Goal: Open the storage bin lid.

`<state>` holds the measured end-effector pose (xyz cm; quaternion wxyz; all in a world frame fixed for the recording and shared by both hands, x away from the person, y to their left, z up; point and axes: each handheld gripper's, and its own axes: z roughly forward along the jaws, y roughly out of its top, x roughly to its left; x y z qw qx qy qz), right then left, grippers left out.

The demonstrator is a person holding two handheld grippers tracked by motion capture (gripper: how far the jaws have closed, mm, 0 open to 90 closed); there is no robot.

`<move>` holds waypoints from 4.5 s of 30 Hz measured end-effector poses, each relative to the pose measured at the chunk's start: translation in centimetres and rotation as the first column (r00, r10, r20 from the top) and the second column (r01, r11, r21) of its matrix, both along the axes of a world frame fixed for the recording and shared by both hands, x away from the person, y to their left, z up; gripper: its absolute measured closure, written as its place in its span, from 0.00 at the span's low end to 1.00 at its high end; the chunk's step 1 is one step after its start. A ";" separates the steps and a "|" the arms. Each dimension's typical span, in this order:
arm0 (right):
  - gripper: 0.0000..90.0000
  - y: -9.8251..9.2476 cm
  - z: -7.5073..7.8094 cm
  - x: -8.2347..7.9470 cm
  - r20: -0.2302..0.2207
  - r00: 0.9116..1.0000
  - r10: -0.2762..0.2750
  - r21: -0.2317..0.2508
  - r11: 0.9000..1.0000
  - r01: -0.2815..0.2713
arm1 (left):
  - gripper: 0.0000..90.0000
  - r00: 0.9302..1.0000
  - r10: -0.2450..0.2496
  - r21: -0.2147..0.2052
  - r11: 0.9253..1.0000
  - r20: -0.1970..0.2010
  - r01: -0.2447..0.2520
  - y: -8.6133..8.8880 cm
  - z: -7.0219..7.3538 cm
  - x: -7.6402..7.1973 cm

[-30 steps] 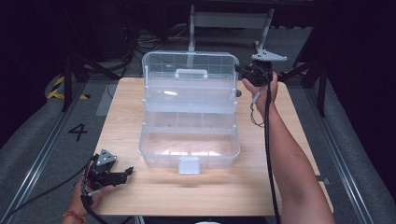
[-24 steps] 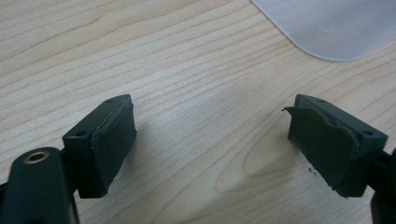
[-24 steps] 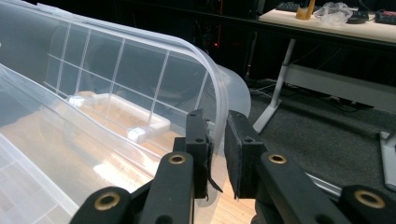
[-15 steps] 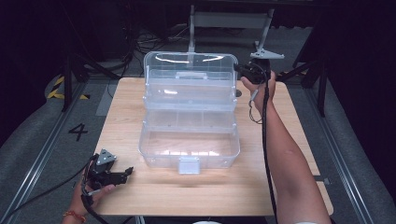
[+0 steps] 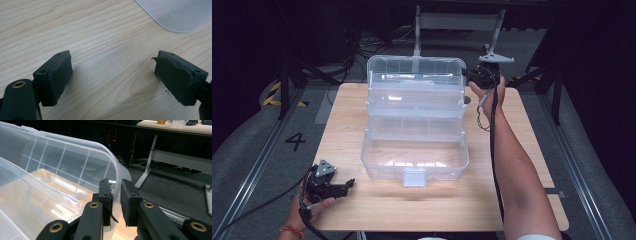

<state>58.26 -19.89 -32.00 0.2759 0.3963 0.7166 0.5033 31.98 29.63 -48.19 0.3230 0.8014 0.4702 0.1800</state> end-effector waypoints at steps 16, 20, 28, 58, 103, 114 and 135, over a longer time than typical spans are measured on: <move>0.88 0.4 -0.6 1.0 -0.027 0.999 -0.039 -0.035 0.999 0.038 | 0.17 1.000 0.001 0.000 1.000 0.001 -0.001 0.0 0.0 0.0; 0.91 0.4 -1.0 1.4 -0.032 0.999 -0.042 -0.053 0.998 0.040 | 0.17 1.000 0.001 -0.001 1.000 0.001 -0.001 0.0 0.0 0.0; 1.00 0.5 -3.6 2.5 -0.072 0.997 -0.041 -0.075 0.997 0.036 | 0.17 1.000 0.001 0.007 1.000 -0.002 -0.001 0.0 0.0 0.0; 0.99 0.2 -2.1 -1.3 -0.006 0.999 0.043 -0.166 0.985 -0.043 | 0.17 1.000 0.001 0.009 1.000 -0.003 -0.001 0.0 0.0 0.0; 0.85 -2.8 -2.4 -9.5 -0.022 0.983 0.180 -0.284 0.942 -0.179 | 0.17 1.000 0.004 0.008 1.000 -0.003 -0.004 0.0 0.0 0.0; 0.70 -4.4 -3.1 -11.6 -0.053 0.980 0.191 -0.260 0.945 -0.198 | 0.17 1.000 0.004 0.007 1.000 0.001 -0.004 0.0 0.0 0.0; 0.50 -6.8 -5.7 -16.1 -0.072 0.982 0.176 -0.379 0.906 -0.190 | 0.17 1.000 0.002 0.011 1.000 0.004 -0.002 0.0 0.0 0.0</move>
